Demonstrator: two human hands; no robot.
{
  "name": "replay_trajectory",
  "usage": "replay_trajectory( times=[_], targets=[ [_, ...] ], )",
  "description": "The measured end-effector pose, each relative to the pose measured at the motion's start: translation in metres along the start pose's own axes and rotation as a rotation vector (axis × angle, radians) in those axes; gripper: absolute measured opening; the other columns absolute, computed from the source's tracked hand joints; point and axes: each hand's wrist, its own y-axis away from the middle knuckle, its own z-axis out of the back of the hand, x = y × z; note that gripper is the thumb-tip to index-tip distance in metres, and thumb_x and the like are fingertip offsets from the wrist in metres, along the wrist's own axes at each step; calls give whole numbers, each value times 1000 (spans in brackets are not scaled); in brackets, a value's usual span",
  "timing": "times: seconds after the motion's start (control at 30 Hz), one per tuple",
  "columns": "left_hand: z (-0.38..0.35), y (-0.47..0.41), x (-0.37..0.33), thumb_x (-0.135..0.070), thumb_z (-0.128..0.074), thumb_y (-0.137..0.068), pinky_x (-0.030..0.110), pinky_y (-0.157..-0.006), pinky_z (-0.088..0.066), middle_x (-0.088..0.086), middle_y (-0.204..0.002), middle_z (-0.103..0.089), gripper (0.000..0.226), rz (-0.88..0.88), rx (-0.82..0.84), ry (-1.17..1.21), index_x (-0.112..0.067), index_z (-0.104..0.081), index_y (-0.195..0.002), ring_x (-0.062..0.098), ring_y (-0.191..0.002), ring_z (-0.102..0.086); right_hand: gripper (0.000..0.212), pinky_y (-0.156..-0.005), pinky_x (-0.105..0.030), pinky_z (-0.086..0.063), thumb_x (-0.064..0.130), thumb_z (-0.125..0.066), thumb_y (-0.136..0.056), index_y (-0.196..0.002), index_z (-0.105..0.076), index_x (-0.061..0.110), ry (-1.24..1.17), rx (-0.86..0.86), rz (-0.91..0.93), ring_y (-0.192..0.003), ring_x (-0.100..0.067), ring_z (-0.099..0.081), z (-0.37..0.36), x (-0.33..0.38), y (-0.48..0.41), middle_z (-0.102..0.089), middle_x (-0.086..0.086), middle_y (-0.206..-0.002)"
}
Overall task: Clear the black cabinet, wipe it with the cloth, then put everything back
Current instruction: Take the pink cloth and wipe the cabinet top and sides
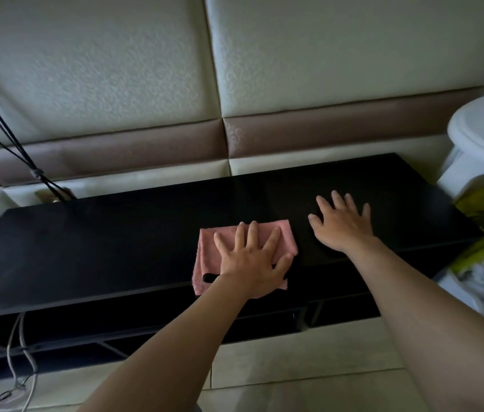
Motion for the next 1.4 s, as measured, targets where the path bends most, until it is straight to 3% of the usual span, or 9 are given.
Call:
replay_trajectory(
  times=[0.5, 1.07, 1.23, 1.4],
  targets=[
    [19, -87, -1, -76, -7, -91, 79, -107, 4, 8, -168, 4, 75, 64, -15, 54, -42, 4, -157, 35, -153, 8, 67, -122, -59, 0, 65, -13, -99, -160, -5, 37, 4, -36, 42, -156, -28, 4, -14, -8, -1, 0, -1, -170],
    [34, -201, 10, -76, -7, -89, 80, -107, 2, 8, -167, 1, 76, 62, -58, 32, -43, 0, -157, 33, -154, 3, 65, -122, -58, 0, 63, -15, -98, -158, -8, 38, -16, -154, 73, -156, -26, 4, -28, -14, -9, -3, -1, -170],
    [34, -211, 11, -75, -6, -91, 80, -108, 0, 12, -166, -3, 75, 49, -76, 20, -42, -1, -157, 32, -153, -2, 65, -122, -58, 0, 64, -15, -98, -158, -10, 38, -16, -158, 69, -156, -26, 3, -29, -14, -10, -4, -2, -169],
    [33, -199, 8, -74, -6, -92, 79, -109, 0, 9, -168, 2, 74, 44, -64, 16, -41, 2, -158, 31, -154, 5, 58, -122, -58, -1, 54, -20, -102, -157, -14, 39, -54, -152, 66, -156, -25, 1, -26, -14, -9, -6, -1, -169]
  ],
)
